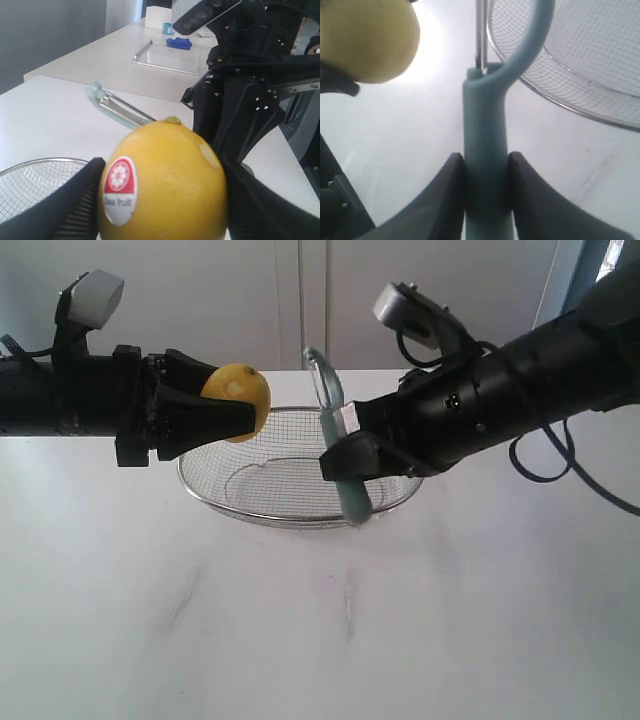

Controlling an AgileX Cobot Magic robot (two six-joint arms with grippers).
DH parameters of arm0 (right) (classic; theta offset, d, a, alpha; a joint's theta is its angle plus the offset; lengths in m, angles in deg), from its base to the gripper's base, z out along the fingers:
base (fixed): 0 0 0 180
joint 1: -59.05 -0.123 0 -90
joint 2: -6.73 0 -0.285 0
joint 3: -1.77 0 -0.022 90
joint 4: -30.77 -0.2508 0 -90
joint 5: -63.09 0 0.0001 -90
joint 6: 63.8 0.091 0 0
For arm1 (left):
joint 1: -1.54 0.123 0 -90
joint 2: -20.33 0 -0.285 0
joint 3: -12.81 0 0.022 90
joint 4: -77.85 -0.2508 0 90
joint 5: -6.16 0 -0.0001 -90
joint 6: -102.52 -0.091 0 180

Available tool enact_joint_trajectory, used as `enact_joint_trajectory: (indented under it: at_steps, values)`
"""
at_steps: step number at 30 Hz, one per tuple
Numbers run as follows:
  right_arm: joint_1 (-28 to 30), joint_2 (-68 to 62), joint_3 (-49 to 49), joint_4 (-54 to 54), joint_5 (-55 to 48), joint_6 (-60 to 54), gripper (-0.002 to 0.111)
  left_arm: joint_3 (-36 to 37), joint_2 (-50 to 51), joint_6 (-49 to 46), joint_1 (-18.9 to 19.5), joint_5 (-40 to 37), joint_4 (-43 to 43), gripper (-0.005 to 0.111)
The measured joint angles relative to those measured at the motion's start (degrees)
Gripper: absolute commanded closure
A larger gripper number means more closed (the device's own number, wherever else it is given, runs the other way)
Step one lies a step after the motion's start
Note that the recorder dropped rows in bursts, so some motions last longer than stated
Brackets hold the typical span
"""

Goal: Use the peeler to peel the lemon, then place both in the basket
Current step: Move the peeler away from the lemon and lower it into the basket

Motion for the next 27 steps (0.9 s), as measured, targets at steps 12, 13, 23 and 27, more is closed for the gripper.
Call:
enact_joint_trajectory:
  at_steps: [12, 13, 23, 27]
  values:
    - [0.0, 0.0, 3.0, 15.0, 3.1, 9.4, 0.108, 0.0, 0.0, 0.0, 0.0, 0.0, -0.1, 0.107]
    - [0.0, -0.3, 3.7, 16.0, 3.1, 10.1, 0.108, 0.0, 0.0, 0.0, 0.0, 0.0, -0.1, 0.107]
    - [0.0, -5.2, 10.3, 24.2, 1.2, 13.2, 0.108, 0.0, 0.0, 0.0, 0.0, 0.0, -0.2, 0.107]
    - [0.0, -7.4, 13.8, 29.5, 0.2, 15.4, 0.108, 0.0, 0.0, 0.0, 0.0, 0.0, -0.2, 0.107]
